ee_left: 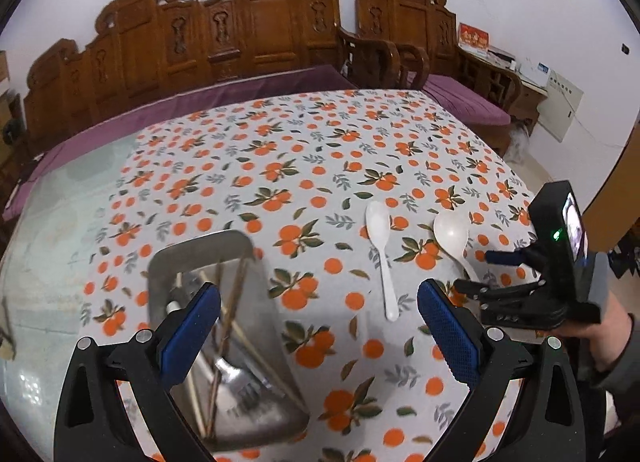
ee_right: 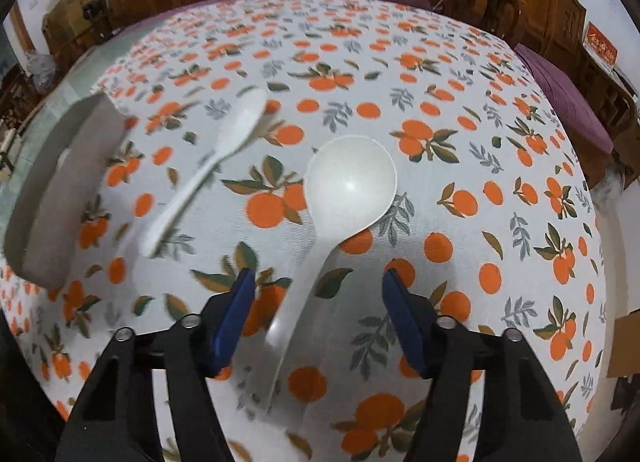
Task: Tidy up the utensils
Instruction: 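Move both grippers to the white spoons and grasp one with the right gripper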
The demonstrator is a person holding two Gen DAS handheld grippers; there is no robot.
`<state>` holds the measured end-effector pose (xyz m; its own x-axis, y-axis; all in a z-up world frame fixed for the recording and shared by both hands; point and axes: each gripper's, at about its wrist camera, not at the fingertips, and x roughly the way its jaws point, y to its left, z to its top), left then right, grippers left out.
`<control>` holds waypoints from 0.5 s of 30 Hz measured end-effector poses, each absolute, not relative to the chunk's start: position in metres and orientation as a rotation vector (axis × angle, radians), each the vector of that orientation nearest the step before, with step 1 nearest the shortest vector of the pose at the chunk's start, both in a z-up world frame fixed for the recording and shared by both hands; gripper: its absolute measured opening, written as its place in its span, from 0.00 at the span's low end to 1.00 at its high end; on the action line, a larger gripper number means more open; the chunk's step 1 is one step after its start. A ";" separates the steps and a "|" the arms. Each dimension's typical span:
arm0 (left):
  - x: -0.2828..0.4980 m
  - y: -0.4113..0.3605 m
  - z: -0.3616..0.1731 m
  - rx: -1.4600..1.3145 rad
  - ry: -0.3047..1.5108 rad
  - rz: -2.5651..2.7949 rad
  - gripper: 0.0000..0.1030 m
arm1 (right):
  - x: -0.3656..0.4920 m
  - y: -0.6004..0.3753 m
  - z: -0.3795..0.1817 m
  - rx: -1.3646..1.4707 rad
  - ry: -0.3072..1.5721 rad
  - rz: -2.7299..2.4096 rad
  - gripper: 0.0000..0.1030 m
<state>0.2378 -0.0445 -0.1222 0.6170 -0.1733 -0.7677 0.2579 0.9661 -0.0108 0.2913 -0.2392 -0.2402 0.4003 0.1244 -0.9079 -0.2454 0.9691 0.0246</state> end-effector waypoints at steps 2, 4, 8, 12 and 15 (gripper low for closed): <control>0.248 -0.051 -0.127 0.108 0.888 -0.253 0.92 | 0.295 -0.241 -0.244 -0.115 1.141 0.234 0.59; 0.256 -0.056 -0.130 0.107 0.900 -0.259 0.92 | 0.295 -0.244 -0.246 -0.119 1.137 0.230 0.53; 0.268 -0.068 -0.140 0.120 0.922 -0.271 0.92 | 0.292 -0.249 -0.246 -0.129 1.126 0.235 0.40; 0.278 -0.082 -0.153 0.125 0.950 -0.287 0.92 | 0.288 -0.254 -0.245 -0.139 1.125 0.247 0.12; 0.284 -0.093 -0.164 0.123 0.981 -0.304 0.83 | 0.284 -0.257 -0.245 -0.135 1.124 0.258 0.09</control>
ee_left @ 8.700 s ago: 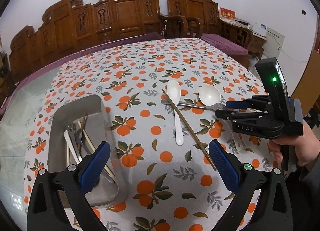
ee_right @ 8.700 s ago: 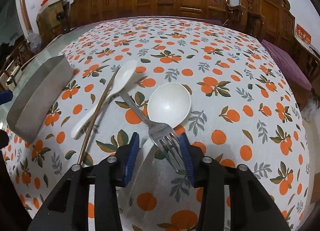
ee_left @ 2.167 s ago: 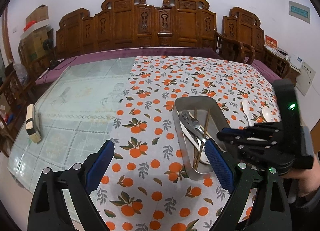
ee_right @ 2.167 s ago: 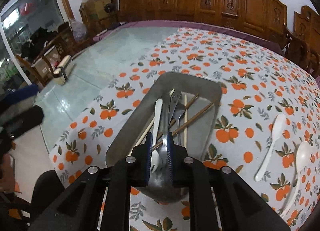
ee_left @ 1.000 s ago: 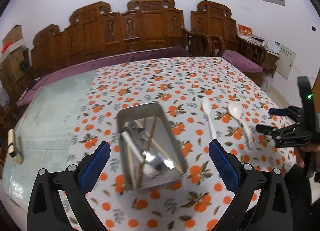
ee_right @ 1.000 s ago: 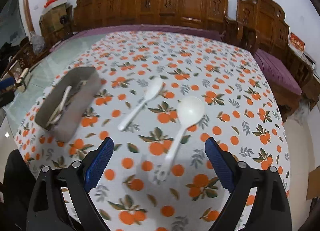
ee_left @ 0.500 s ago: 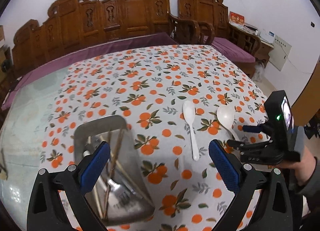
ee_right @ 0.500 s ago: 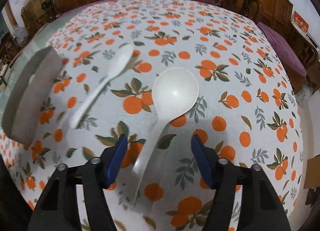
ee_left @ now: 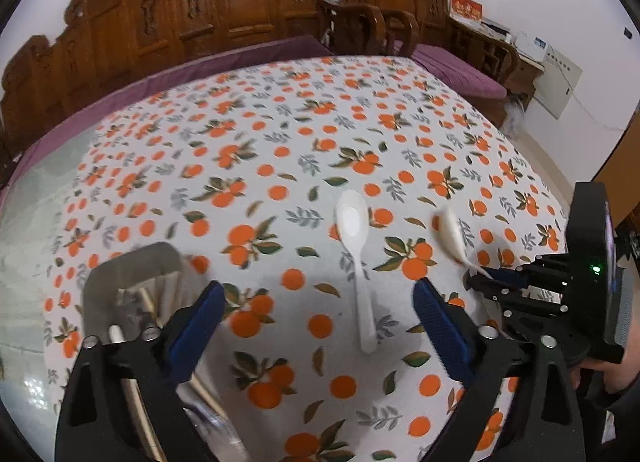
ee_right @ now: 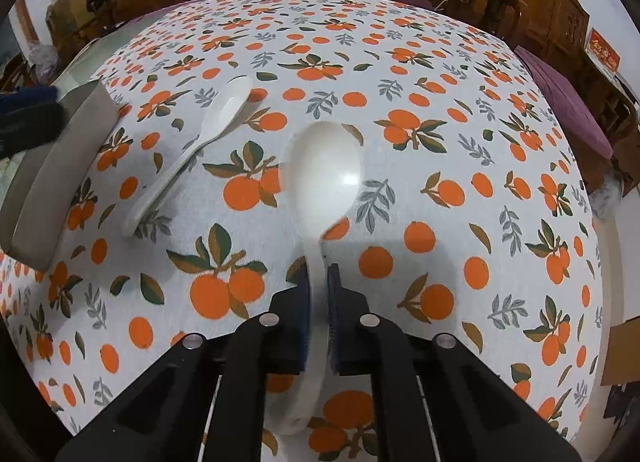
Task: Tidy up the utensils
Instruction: 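Move both grippers to the white spoons and grasp one with the right gripper, then grasp the other white plastic spoon with the left gripper while the right holds its spoon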
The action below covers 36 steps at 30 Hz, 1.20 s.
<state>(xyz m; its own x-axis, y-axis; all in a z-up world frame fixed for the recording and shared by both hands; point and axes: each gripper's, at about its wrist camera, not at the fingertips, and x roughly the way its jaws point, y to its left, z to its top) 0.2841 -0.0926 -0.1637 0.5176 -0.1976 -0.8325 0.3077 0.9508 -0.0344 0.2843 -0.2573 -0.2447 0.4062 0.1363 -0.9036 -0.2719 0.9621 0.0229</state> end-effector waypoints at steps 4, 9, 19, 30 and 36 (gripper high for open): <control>0.297 -0.108 -0.181 0.119 1.037 -0.324 0.69 | 0.280 -0.256 -0.245 -0.164 1.109 0.271 0.09; 0.312 -0.125 -0.202 0.149 1.096 -0.330 0.53 | 0.278 -0.260 -0.245 -0.139 1.100 0.279 0.09; 0.329 -0.140 -0.229 0.200 1.166 -0.303 0.32 | 0.276 -0.259 -0.246 -0.142 1.084 0.288 0.09; 0.332 -0.138 -0.239 0.209 1.164 -0.300 0.26 | 0.275 -0.259 -0.246 -0.137 1.089 0.274 0.09; 0.331 -0.135 -0.239 0.191 1.167 -0.312 0.07 | 0.271 -0.261 -0.246 -0.119 1.094 0.264 0.09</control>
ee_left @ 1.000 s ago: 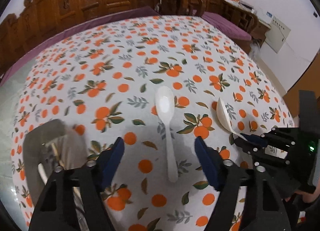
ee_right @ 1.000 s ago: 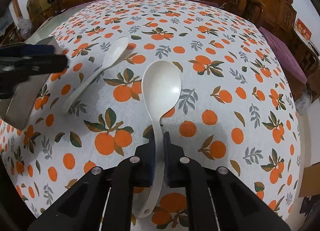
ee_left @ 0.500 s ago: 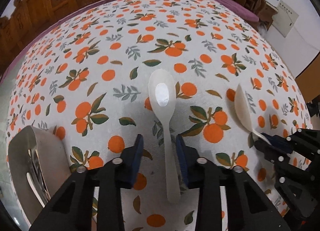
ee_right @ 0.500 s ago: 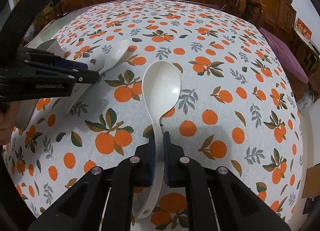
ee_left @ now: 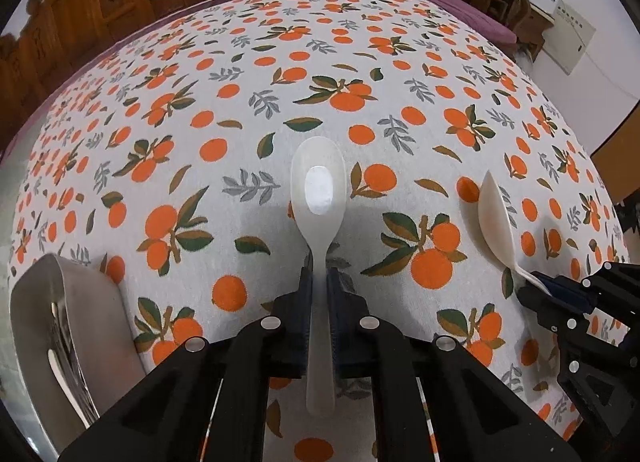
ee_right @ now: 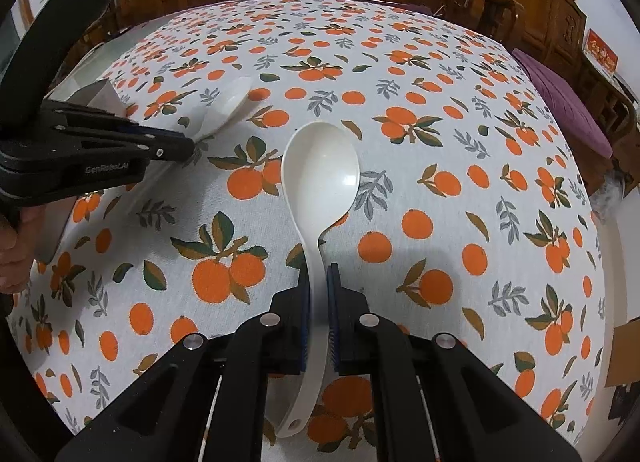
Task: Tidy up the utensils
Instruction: 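Grasp the other white plastic spoon with the left gripper while the right holds its spoon, then carry the white spoon into the grey tray with the left gripper while the right carries its spoon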
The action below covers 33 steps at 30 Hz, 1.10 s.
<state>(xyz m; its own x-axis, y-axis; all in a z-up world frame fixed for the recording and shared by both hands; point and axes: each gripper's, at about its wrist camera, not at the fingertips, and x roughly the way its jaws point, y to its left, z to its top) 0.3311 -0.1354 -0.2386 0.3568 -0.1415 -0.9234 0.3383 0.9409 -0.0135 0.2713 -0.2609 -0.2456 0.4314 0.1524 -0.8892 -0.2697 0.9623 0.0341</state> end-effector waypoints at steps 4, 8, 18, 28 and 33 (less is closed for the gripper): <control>0.321 -0.126 -0.227 0.173 1.149 -0.318 0.07 | 0.265 -0.261 -0.242 -0.085 1.093 0.274 0.07; 0.306 -0.113 -0.202 0.146 1.108 -0.320 0.07 | 0.257 -0.255 -0.229 -0.075 1.066 0.290 0.05; 0.267 -0.068 -0.145 0.098 1.006 -0.320 0.07 | 0.252 -0.228 -0.192 -0.097 0.995 0.323 0.05; 0.240 -0.011 -0.122 0.042 0.958 -0.288 0.07 | 0.247 -0.181 -0.157 -0.114 0.938 0.388 0.05; 0.237 0.019 -0.131 0.026 0.974 -0.247 0.07 | 0.245 -0.156 -0.149 -0.115 0.930 0.435 0.05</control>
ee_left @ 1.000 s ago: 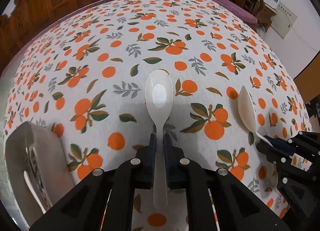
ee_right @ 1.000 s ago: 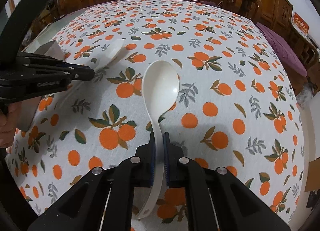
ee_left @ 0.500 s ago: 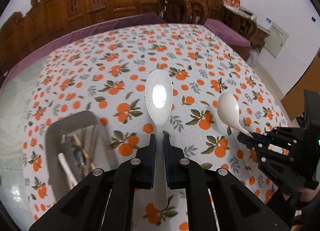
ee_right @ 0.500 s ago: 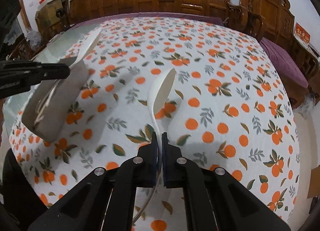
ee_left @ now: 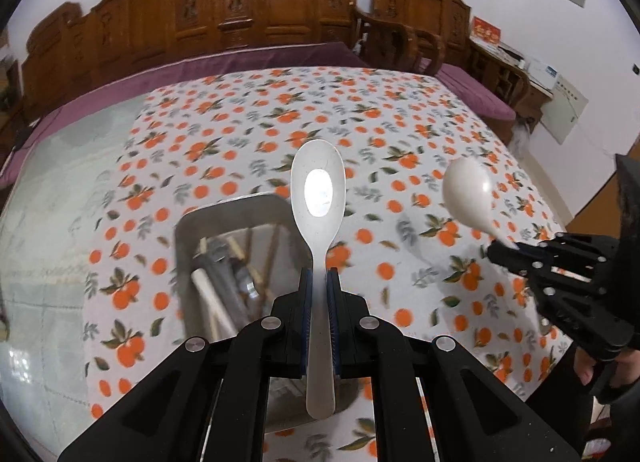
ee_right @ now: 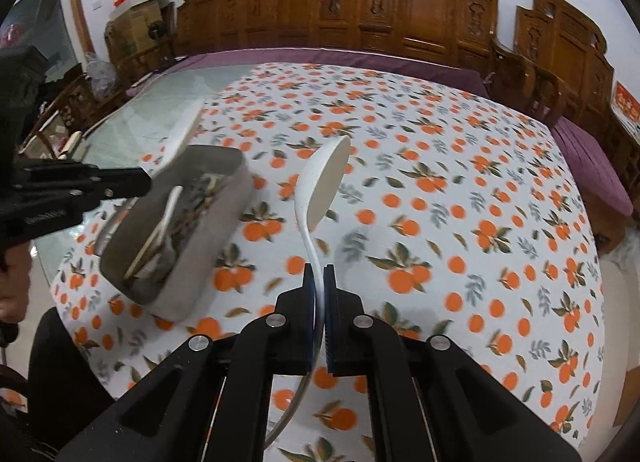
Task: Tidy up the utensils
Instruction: 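Carry the white spoon into the grey tray with the left gripper while the right carries its spoon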
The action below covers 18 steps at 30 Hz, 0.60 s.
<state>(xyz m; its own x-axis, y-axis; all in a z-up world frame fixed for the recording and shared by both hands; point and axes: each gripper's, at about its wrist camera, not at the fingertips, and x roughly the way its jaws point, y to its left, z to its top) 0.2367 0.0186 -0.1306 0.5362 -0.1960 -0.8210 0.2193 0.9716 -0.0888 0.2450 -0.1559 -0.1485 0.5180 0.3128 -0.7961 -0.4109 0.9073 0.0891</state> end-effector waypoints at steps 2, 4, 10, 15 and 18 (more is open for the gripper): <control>0.237 0.030 -0.137 0.015 0.987 -0.228 0.07 | 0.243 -0.145 -0.147 -0.117 0.933 0.453 0.05; 0.238 0.040 -0.142 0.005 0.998 -0.212 0.07 | 0.241 -0.136 -0.147 -0.123 0.933 0.470 0.05; 0.244 0.059 -0.166 -0.013 1.041 -0.170 0.07 | 0.240 -0.114 -0.147 -0.139 0.938 0.511 0.05; 0.252 0.066 -0.186 -0.029 1.075 -0.155 0.07 | 0.240 -0.106 -0.149 -0.142 0.950 0.527 0.05; 0.258 0.068 -0.195 -0.041 1.090 -0.150 0.07 | 0.241 -0.104 -0.150 -0.138 0.956 0.531 0.05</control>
<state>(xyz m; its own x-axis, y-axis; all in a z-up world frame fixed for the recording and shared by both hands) 0.2577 0.0679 -0.1945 0.4536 -0.1413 -0.8799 0.1013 0.9891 -0.1066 0.2415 -0.1045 -0.1503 0.4600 0.3703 -0.8070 -0.4895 0.8640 0.1175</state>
